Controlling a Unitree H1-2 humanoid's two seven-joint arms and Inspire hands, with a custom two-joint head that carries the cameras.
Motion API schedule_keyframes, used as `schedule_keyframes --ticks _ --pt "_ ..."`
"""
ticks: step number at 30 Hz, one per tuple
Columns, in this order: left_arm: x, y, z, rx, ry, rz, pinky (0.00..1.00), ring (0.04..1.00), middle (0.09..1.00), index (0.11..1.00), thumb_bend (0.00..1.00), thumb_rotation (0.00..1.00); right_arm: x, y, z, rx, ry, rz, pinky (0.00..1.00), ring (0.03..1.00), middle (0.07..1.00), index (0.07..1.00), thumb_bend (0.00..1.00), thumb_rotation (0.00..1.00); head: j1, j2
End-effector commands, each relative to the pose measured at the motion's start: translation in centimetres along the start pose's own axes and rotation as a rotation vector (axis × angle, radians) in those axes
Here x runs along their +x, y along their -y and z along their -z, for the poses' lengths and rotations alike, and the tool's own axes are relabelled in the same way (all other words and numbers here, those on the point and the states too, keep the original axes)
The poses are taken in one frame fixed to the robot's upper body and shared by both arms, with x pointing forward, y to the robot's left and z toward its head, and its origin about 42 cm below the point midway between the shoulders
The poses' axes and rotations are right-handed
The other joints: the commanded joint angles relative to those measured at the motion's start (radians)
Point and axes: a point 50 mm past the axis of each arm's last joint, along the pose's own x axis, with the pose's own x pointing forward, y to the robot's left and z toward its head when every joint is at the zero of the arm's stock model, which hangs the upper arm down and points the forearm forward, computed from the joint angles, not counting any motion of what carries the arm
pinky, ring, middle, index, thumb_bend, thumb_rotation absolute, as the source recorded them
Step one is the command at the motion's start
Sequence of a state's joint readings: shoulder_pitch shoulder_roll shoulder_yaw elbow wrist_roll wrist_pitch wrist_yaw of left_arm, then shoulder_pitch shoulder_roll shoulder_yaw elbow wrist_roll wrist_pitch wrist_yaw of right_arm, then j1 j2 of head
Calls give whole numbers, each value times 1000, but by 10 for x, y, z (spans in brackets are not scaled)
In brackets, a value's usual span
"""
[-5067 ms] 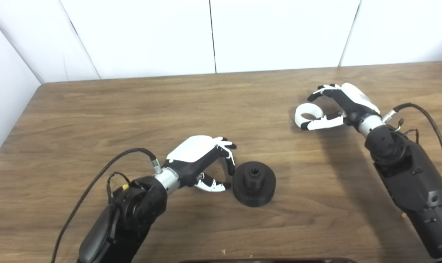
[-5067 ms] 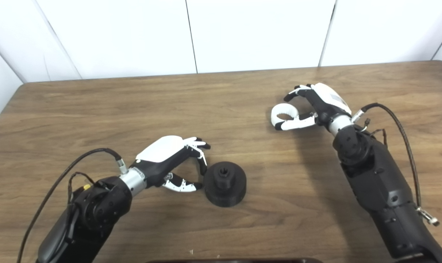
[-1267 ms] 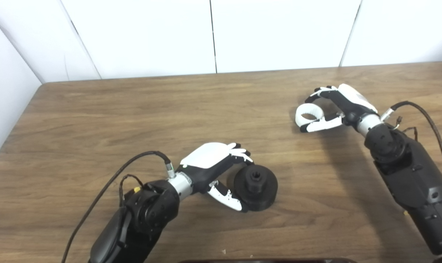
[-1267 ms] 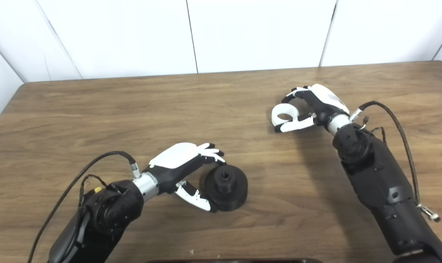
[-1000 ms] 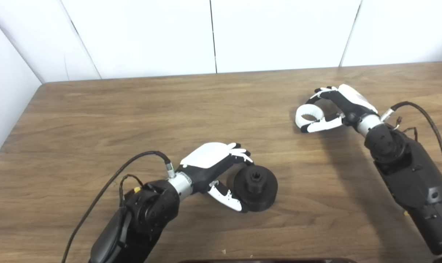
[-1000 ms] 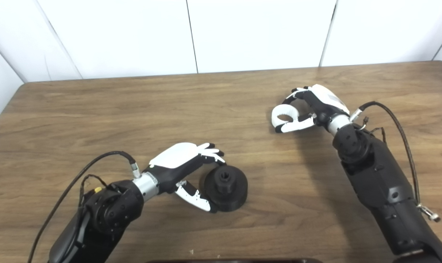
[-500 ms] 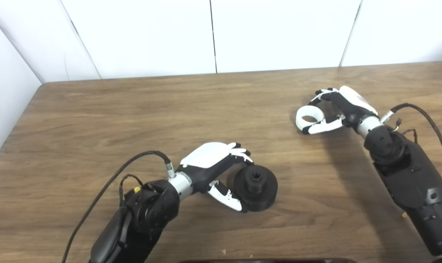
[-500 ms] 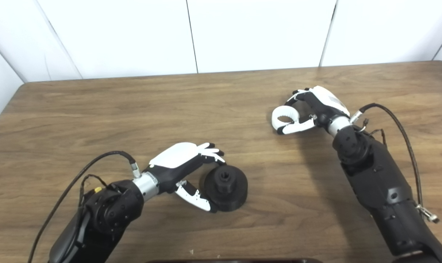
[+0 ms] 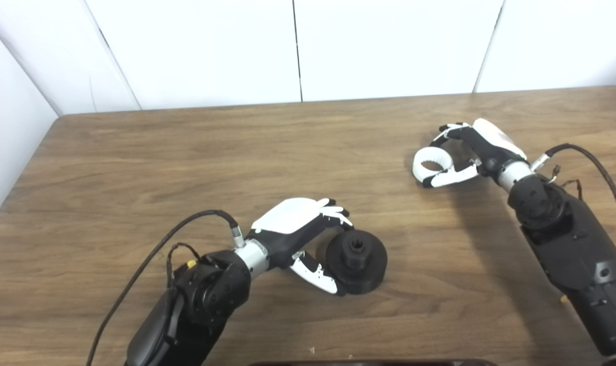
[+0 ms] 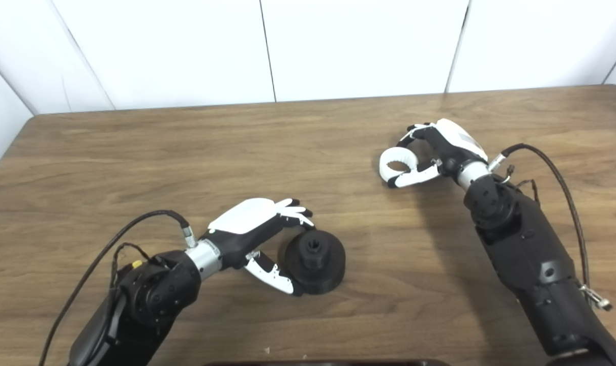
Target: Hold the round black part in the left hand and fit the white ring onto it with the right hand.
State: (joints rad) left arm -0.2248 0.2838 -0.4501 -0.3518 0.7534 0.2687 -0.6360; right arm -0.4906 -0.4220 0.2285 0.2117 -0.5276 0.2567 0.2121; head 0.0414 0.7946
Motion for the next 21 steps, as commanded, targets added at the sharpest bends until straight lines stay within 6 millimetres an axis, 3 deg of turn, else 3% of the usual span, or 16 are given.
schedule_keyframes --ticks 1,6,9,10,21 --pt "1 -13 -5 22 12 -47 904 1000 934 739 872 306 5 22 -17 0 78 86 914 979 897 615 768 224 0 0" --pt "1 -13 -5 21 14 -48 908 1000 933 737 872 303 5 22 -17 12 79 93 911 976 893 602 765 217 1 1" --pt "2 -12 -5 25 13 -48 912 1000 933 737 872 308 5 23 -17 16 78 98 908 975 891 511 564 161 2 1" --pt "2 -12 -5 27 13 -48 913 1000 933 737 872 309 5 23 -17 16 79 100 906 975 890 502 544 155 2 1" --pt "3 -11 -5 31 17 -49 908 999 930 736 871 322 0 33 -25 80 113 113 917 988 895 493 522 150 1 3"
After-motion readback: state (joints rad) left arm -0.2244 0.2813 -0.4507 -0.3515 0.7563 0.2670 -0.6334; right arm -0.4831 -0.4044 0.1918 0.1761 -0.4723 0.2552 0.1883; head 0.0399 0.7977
